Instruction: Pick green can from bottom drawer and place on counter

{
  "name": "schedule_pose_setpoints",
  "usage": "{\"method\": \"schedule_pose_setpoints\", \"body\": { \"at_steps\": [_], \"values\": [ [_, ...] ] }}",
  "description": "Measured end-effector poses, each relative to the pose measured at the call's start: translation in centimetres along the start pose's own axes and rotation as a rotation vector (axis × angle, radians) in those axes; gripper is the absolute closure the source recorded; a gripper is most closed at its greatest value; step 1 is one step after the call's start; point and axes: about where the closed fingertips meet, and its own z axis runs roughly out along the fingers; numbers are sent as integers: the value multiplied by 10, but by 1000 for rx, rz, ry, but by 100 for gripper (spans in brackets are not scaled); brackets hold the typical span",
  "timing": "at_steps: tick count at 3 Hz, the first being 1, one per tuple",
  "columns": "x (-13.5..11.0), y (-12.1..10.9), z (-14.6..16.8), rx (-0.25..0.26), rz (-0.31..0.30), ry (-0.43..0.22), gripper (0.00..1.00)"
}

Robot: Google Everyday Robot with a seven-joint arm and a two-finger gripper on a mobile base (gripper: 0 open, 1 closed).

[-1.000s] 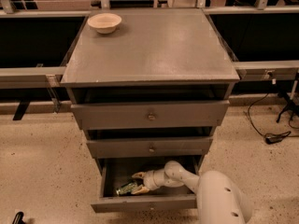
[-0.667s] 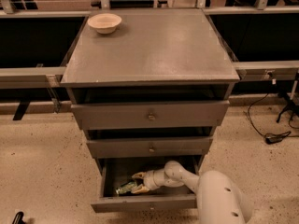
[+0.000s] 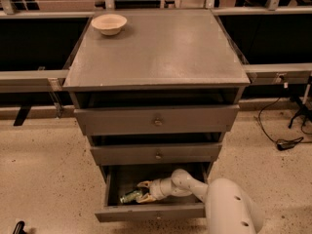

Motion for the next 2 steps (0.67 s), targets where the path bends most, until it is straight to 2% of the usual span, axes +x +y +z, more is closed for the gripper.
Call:
{"method": "schedule_pose_setpoints", "body": {
  "at_steps": [1,2],
  "values": [
    [2,2,-7,22,30,-33,81],
    [-1,2,-35,97,83,-111,100]
  ]
}}
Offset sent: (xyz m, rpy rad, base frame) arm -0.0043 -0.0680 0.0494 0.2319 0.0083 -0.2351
